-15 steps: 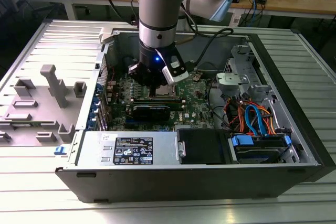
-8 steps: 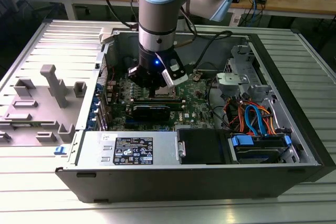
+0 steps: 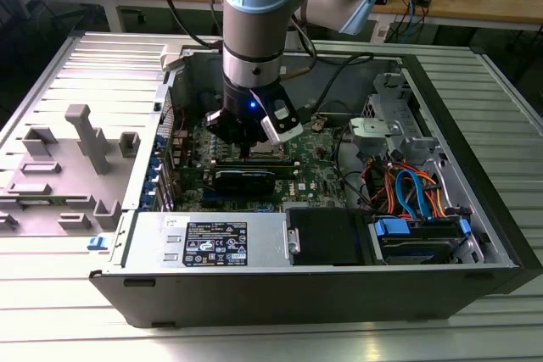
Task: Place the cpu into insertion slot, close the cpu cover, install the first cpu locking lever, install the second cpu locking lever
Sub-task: 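Install the second cpu locking lever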
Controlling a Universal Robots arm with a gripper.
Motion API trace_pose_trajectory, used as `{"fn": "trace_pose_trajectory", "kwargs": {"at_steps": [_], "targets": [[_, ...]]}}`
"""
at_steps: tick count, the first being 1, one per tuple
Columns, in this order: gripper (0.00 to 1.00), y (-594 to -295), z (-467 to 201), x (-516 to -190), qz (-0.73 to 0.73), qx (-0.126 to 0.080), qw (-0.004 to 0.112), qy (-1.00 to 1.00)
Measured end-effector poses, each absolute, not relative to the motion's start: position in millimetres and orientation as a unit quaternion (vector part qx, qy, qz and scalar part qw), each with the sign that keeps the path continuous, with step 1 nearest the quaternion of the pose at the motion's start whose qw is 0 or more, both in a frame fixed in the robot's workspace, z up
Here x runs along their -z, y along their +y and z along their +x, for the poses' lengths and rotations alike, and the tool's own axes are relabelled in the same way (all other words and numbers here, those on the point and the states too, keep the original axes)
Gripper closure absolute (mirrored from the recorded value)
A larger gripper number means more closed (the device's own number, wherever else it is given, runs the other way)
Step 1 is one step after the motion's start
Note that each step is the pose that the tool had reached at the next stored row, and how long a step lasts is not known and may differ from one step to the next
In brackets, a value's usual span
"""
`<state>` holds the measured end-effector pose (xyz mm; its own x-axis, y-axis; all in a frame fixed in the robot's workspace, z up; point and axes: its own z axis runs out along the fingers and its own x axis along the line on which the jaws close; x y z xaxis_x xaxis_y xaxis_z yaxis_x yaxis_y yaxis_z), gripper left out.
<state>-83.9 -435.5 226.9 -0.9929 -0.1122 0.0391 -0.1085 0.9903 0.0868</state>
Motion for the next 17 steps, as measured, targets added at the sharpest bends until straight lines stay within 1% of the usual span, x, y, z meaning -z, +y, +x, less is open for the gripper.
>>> {"fn": "trace_pose_trajectory", "kwargs": {"at_steps": [3,10,12,17], "targets": [[0.89,-437.2,-84.9,-226.4,0.058,0.046,0.022,-0.997],[0.89,-440.3,-87.2,-224.2,0.066,0.063,0.023,-0.996],[0.89,-441.0,-87.2,-223.2,0.068,0.063,0.025,-0.995],[0.89,-441.5,-87.3,-219.5,0.069,0.065,0.026,-0.995]]}}
